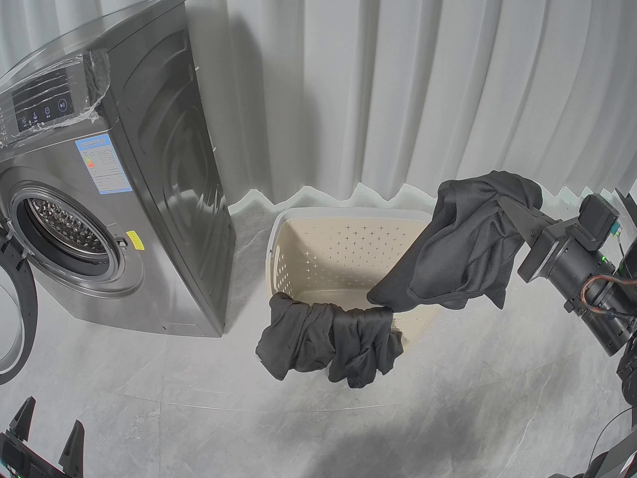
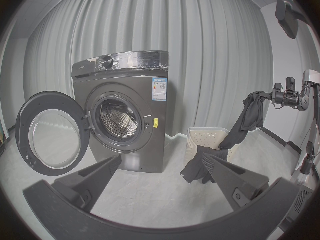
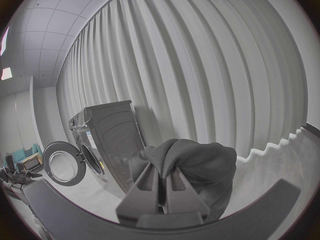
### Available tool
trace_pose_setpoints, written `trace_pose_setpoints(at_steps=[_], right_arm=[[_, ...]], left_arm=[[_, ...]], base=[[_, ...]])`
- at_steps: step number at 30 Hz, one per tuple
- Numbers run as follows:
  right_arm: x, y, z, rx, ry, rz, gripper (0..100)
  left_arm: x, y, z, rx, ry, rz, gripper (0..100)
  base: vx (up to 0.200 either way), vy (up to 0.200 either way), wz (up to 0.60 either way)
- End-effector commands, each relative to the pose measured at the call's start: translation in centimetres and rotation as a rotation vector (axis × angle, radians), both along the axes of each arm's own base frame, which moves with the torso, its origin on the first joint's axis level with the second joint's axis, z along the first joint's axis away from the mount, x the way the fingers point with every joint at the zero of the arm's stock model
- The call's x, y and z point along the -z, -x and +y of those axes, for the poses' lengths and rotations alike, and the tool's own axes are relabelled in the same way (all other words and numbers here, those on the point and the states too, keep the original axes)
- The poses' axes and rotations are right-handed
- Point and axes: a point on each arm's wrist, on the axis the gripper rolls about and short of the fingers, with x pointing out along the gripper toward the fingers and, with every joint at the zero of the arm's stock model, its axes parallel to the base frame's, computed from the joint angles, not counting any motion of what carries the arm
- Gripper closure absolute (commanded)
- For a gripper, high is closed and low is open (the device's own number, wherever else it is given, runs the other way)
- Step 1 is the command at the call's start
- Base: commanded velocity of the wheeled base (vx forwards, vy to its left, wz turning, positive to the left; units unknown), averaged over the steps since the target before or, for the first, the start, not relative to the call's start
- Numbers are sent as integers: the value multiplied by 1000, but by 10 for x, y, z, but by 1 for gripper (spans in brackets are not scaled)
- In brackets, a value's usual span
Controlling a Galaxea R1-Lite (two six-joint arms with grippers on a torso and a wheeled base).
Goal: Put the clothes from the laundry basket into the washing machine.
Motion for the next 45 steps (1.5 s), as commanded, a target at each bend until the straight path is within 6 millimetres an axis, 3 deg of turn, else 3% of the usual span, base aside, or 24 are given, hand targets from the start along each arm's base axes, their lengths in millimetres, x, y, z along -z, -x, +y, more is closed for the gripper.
trace_pose_setpoints(at_steps=[1, 37, 45], right_arm=[[-1, 1, 0, 0, -2, -2, 100], [-4, 8, 13, -91, -26, -47, 100], [0, 0, 12, -51, -20, -29, 100]], left_arm=[[5, 0, 0, -1, -1, 2, 0], [5, 0, 0, -1, -1, 2, 0], [5, 0, 0, -1, -1, 2, 0]], base=[[0, 200, 0], [0, 200, 0], [0, 0, 0]])
